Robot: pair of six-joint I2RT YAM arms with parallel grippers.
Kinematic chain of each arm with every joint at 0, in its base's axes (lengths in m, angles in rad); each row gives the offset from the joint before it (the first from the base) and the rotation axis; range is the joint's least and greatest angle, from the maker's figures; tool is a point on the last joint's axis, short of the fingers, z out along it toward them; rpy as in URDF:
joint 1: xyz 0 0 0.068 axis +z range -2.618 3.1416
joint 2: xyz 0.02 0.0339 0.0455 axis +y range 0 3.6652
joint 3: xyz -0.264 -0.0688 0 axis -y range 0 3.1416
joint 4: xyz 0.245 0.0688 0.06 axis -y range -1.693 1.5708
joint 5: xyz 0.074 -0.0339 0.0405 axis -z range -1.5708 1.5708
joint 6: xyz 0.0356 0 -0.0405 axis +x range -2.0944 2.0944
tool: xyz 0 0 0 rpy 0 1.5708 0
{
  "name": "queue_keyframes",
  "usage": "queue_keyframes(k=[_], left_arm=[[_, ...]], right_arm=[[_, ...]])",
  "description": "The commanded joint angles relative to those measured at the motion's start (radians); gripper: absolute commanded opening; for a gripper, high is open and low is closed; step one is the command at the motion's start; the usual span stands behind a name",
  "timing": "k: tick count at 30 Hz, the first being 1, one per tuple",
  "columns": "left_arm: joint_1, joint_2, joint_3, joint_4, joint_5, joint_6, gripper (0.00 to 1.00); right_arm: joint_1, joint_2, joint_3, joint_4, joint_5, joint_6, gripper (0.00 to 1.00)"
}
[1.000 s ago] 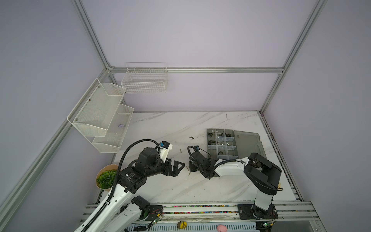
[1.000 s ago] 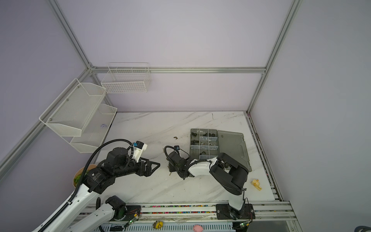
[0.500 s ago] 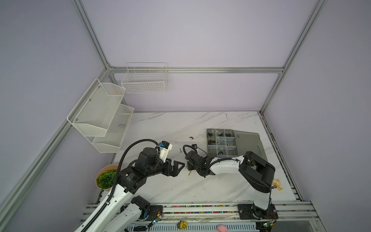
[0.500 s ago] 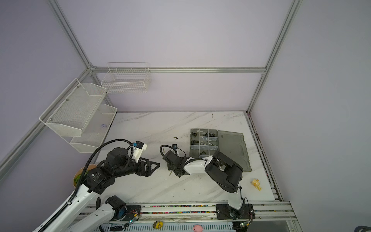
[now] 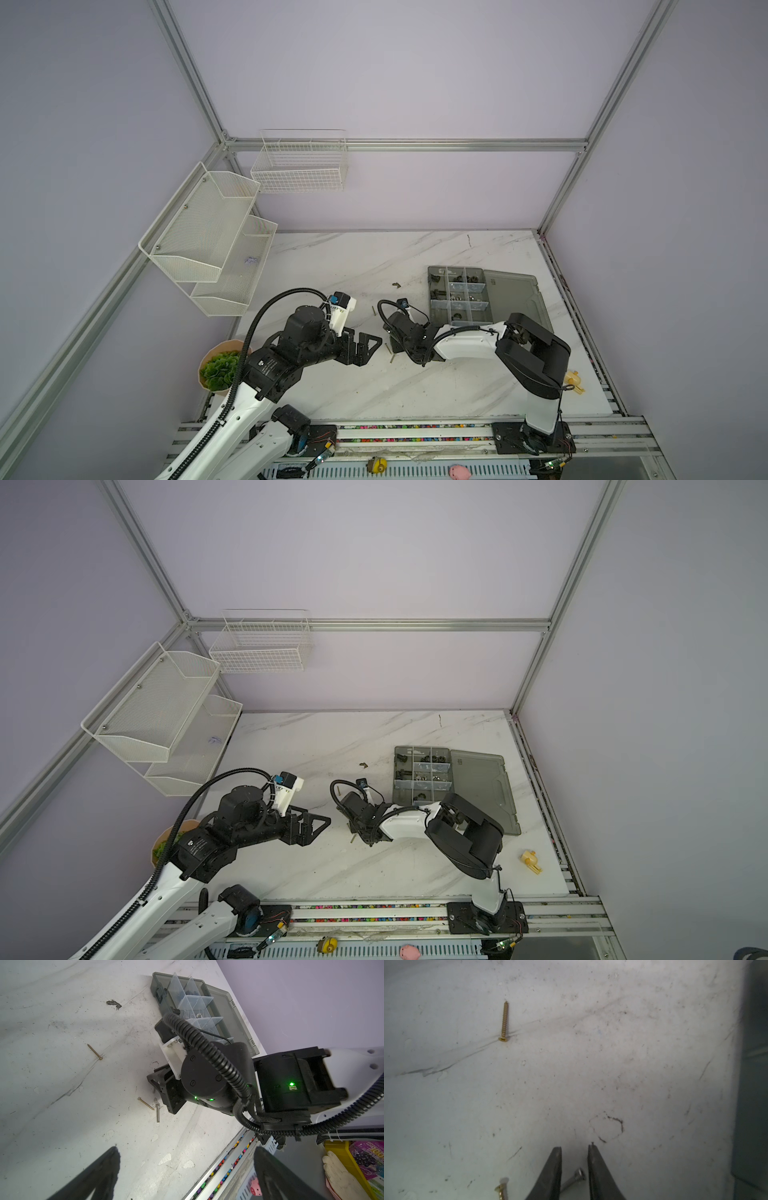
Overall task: Sort the screws and nuts into containers
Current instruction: 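Position the open right gripper over a silver bolt beside the brass screws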
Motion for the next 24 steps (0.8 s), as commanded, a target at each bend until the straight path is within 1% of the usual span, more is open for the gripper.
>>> queue_keyframes(k=[1,6,14,21,22,24], left_arm=[[0.004,-0.011,-0.033,0.025,0.005,-0.003,0.99],[0.004,-0.015,-0.034,0.025,-0.003,-0.003,1.0],[0.004,-0.026,-0.033,0.023,-0.016,-0.004,1.0],[0.004,-0.026,-0.033,0.022,-0.014,-0.004,1.0],[0.004,-0.024,-0.033,0.023,-0.013,-0.004,1.0],[0.004,-0.024,-0.033,0.024,-0.013,-0.004,1.0]], right_arm=[[0.007,-0.05,-0.036,-0.068,0.001,0.014,0.29],[0.007,-0.101,-0.059,-0.075,0.01,0.03,0.32],[0.016,-0.123,-0.086,-0.041,-0.046,0.051,0.33],[0.056,-0.183,-0.142,-0.06,-0.022,0.051,0.33],[0.057,-0.198,-0.158,-0.058,-0.02,0.051,0.34],[0.057,-0.228,-0.187,-0.043,-0.033,0.03,0.39]])
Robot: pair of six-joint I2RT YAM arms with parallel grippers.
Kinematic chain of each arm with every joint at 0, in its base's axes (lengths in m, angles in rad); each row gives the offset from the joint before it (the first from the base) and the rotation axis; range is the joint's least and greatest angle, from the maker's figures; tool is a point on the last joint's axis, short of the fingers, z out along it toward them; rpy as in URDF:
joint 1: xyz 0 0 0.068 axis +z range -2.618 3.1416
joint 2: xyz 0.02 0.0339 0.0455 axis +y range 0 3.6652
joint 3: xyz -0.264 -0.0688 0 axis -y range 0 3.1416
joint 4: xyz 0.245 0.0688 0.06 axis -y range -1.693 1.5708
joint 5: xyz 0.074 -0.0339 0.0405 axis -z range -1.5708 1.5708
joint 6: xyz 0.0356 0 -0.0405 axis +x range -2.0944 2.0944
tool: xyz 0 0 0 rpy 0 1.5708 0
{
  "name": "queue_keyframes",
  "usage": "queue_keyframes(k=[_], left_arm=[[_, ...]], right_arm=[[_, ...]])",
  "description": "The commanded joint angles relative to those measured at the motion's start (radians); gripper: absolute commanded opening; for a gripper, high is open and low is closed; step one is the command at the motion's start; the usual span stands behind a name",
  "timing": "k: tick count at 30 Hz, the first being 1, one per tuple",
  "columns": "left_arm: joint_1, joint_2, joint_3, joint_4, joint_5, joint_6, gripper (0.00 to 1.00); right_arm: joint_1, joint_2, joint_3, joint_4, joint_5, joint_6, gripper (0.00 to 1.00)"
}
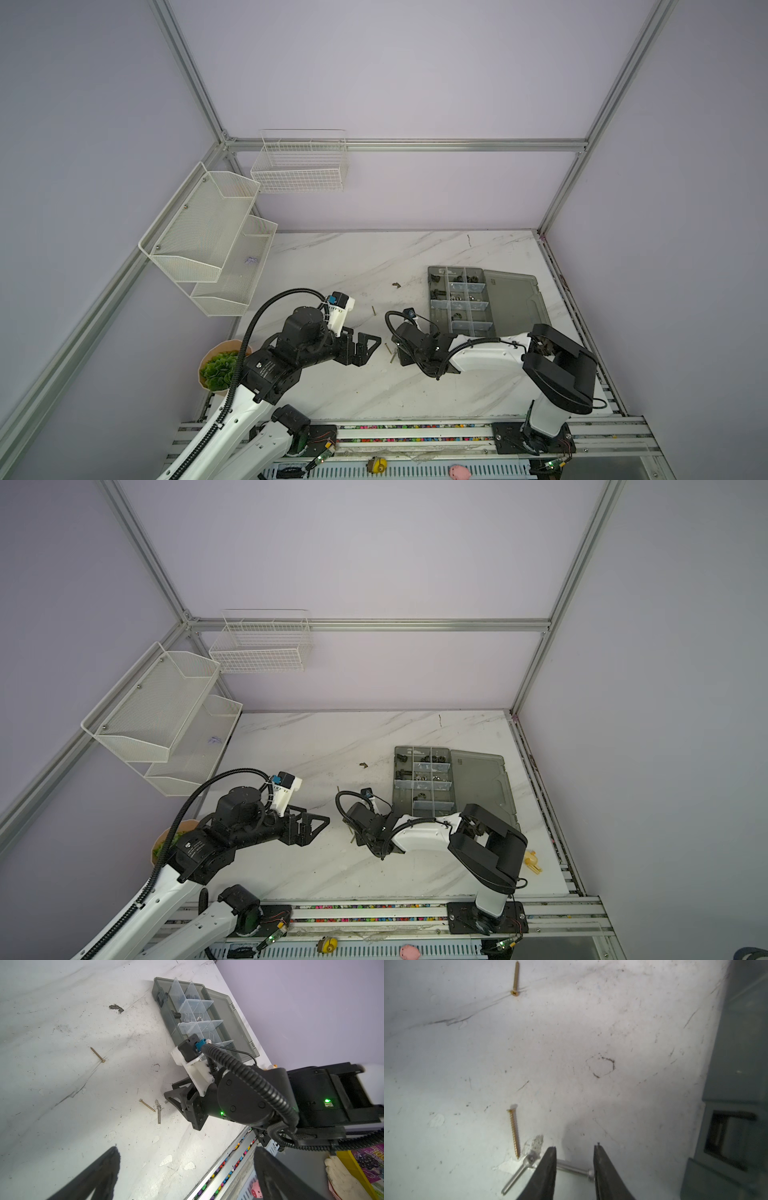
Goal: Sort the screws and nuts into containers
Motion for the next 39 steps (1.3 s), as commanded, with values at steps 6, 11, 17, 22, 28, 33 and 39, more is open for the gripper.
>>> queue_keyframes(k=[6,11,17,22,28,33,39], left_arm=[[0.004,-0.005,-0.034,0.024,-0.004,-0.004,1.0],[0.004,0.0,-0.035,0.024,-0.003,-0.006,1.0],[0.004,0.003,-0.034,0.024,-0.001,-0.006,1.0],[0.004,0.004,-0.035,0.024,-0.002,-0.006,1.0],[0.004,0.001,-0.036,0.024,-0.001,-0.006,1.0],[0.004,0.0,-0.035,0.024,-0.002,-0.006,1.0],[0.004,0.002,-0.036,0.024,-0.003,-0.006,1.0]], right_arm=[[0.003,-0.051,-0.047,-0.012,-0.006,-0.068,0.5],[0.003,-0.033,-0.052,-0.002,-0.024,-0.101,0.6],[0.003,-0.018,-0.082,0.063,-0.082,-0.141,0.66],[0.004,-0.029,-0.12,0.116,-0.172,-0.168,0.65],[0.011,-0.079,-0.165,0.105,-0.222,-0.165,0.54],[0.031,-0.059,-0.15,0.056,-0.232,-0.166,0.53],[0.059,-0.003,-0.11,0.039,-0.213,-0.17,0.42]])
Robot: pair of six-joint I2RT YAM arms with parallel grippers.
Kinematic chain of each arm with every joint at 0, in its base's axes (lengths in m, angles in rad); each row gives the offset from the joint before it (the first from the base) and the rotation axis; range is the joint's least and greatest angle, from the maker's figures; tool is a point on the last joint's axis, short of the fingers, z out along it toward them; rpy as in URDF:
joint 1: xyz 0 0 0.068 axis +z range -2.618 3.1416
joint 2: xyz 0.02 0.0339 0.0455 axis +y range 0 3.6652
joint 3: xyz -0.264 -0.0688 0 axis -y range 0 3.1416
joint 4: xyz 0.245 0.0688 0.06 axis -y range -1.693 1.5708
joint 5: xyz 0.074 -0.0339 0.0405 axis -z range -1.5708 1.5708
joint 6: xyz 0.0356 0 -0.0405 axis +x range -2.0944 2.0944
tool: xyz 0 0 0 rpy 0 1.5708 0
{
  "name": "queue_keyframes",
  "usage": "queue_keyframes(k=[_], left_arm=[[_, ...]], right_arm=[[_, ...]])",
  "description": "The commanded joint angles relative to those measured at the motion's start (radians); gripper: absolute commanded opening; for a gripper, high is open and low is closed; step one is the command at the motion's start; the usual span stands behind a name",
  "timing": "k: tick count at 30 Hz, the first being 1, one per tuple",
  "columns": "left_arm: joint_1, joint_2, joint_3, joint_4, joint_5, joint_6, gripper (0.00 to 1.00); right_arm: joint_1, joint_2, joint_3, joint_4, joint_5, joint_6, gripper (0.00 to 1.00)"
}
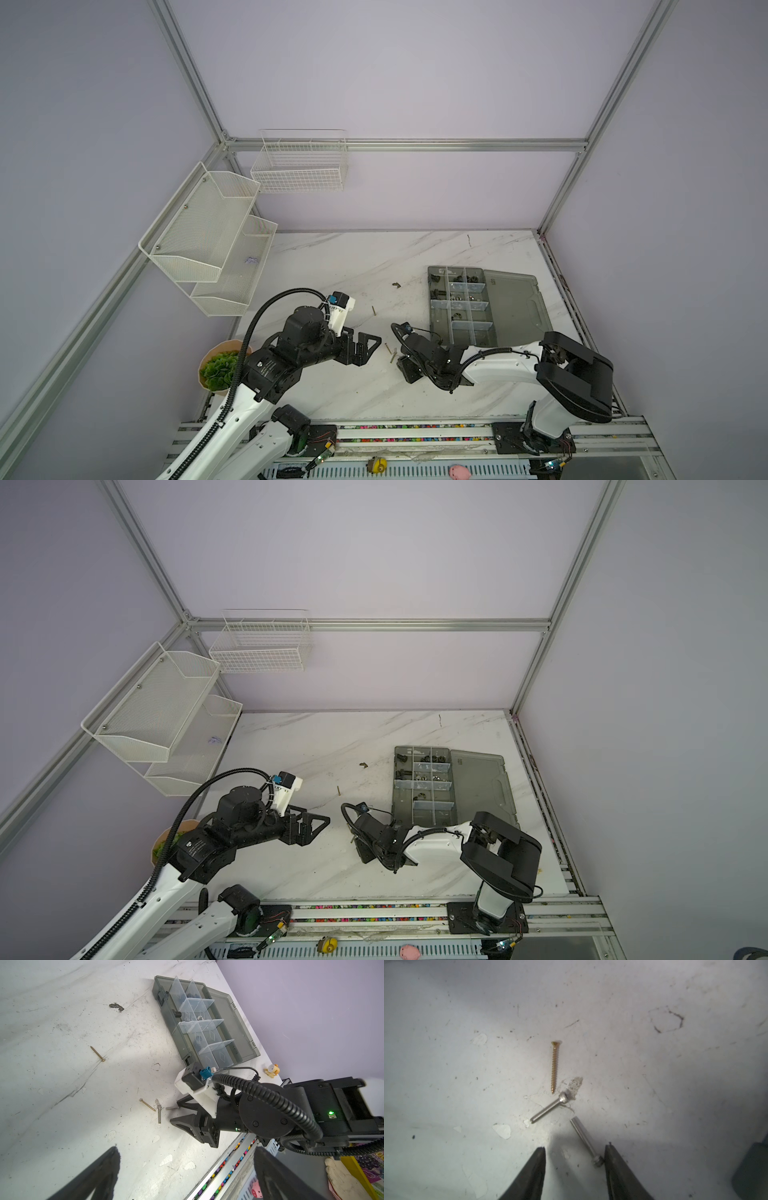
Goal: Sort the screws and nuts into containers
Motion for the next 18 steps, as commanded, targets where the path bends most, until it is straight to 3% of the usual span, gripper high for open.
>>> queue_keyframes(k=[1,7,12,18], left_arm=[[0.004,-0.005,-0.035,0.024,-0.003,-0.006,1.0],[0.004,-0.005,-0.035,0.024,-0.003,-0.006,1.0],[0.003,-0.003,-0.036,0.024,-0.004,-0.006,1.0],[0.004,-0.003,-0.036,0.025,-0.002,-0.006,1.0]], right_arm=[[0.019,0.051,0.015,-0.077,-0.016,0.002,0.39],[0.022,0.083,0.048,-0.097,-0.005,-0.007,0.29],[0.024,0.109,0.075,-0.118,0.003,-0.019,0.12],[0.023,0.089,0.075,-0.144,0.031,-0.017,0.0]])
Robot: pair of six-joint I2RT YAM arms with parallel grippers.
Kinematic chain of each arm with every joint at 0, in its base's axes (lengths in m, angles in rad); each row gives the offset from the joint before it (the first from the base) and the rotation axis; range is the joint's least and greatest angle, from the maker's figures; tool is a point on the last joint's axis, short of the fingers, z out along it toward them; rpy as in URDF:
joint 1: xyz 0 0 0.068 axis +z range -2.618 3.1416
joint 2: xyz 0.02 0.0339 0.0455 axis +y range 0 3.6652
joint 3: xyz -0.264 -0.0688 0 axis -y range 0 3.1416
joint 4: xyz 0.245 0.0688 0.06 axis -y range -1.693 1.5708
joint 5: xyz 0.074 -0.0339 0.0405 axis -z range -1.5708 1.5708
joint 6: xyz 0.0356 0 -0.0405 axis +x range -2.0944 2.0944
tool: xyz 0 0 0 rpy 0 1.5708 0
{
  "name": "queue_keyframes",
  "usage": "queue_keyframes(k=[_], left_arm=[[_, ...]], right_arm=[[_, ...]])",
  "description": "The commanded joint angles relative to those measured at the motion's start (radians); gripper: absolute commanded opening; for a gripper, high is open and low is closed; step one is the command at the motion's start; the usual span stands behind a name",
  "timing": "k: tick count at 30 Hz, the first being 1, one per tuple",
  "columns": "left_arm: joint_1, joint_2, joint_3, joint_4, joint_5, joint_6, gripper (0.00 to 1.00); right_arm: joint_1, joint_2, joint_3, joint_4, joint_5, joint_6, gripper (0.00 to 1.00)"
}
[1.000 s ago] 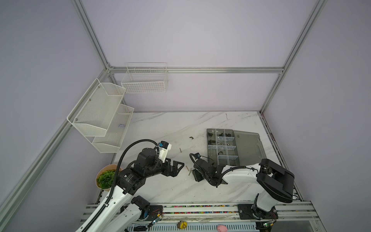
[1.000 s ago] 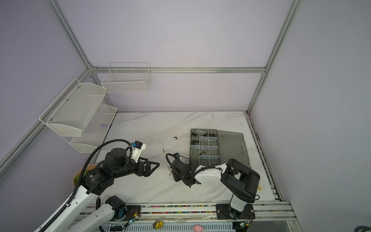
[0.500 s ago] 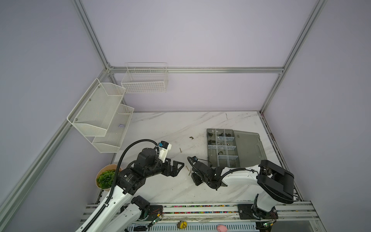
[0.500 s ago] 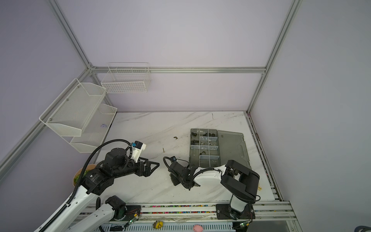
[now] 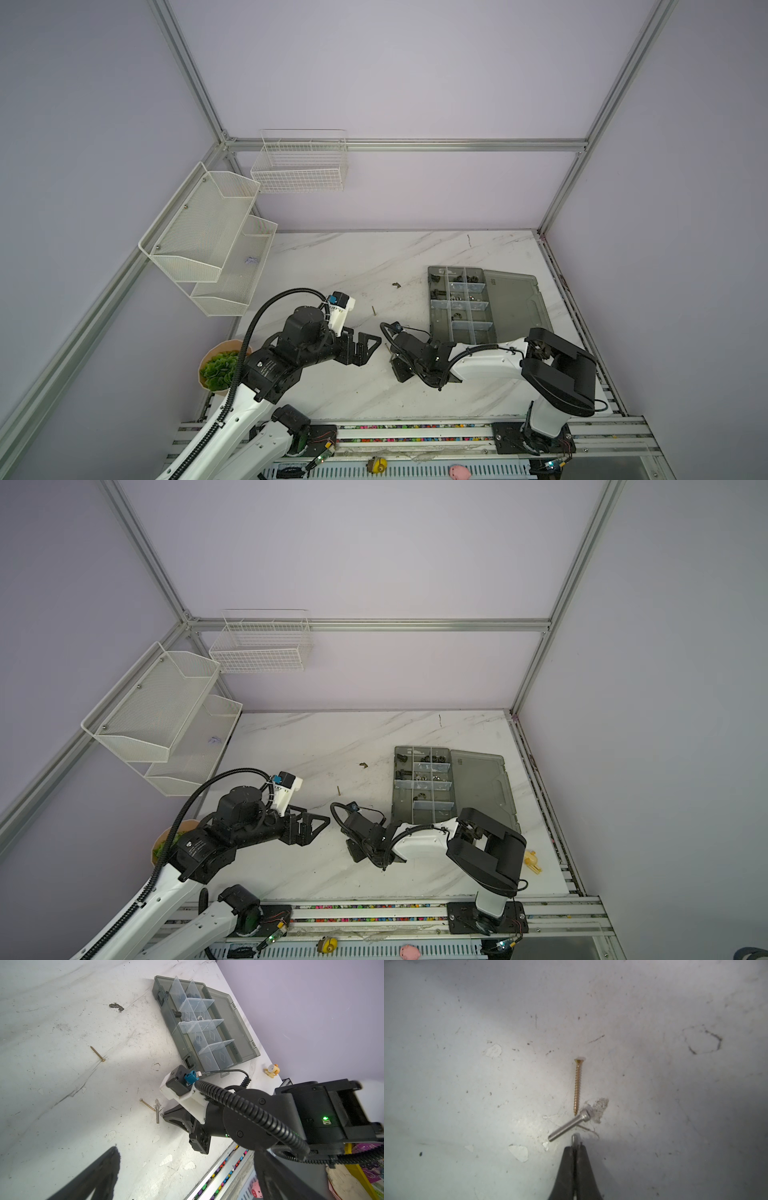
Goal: Sort the screws and nuts into containers
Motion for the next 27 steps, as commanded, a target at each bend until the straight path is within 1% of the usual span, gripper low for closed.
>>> queue_keyframes(k=[1,3,7,10,13,17,19,23,26,27], left_arm=[[0.004,-0.003,-0.036,0.024,-0.002,-0.006,1.0],[0.004,-0.002,-0.036,0.025,-0.002,-0.006,1.0],[0.004,-0.001,-0.035,0.025,-0.001,-0.006,1.0],[0.004,-0.001,-0.036,0.024,-0.001,-0.006,1.0],[0.004,-0.002,-0.035,0.024,-0.001,-0.006,1.0],[0.004,-0.002,-0.035,0.025,-0.001,-0.006,1.0],[0.003,-0.002,-0.036,0.024,-0.001,-0.007,1.0],[0.004,0.0,-0.036,0.023,-0.002,-0.006,1.0],[0.004,0.002,-0.035,0.024,-0.003,-0.006,0.99],[0.004,0.002,-0.035,0.023,-0.003,-0.006,1.0]], right_arm=[[0.008,0.005,-0.014,-0.117,0.014,0.007,0.0],[0.006,-0.02,-0.012,-0.131,0.042,0.029,0.0],[-0.027,-0.096,-0.008,-0.138,0.048,0.054,0.0],[-0.102,-0.176,-0.017,-0.146,0.02,0.063,0.0],[-0.193,-0.263,-0.026,-0.15,-0.022,0.036,0.0],[-0.306,-0.337,0.002,-0.22,-0.011,0.005,0.0],[-0.352,-0.349,0.016,-0.257,0.01,-0.006,0.0],[-0.439,-0.342,0.023,-0.279,0.0,-0.045,0.0],[-0.457,-0.323,0.032,-0.279,0.004,-0.061,0.0],[-0.457,-0.317,0.037,-0.279,0.009,-0.064,0.08]])
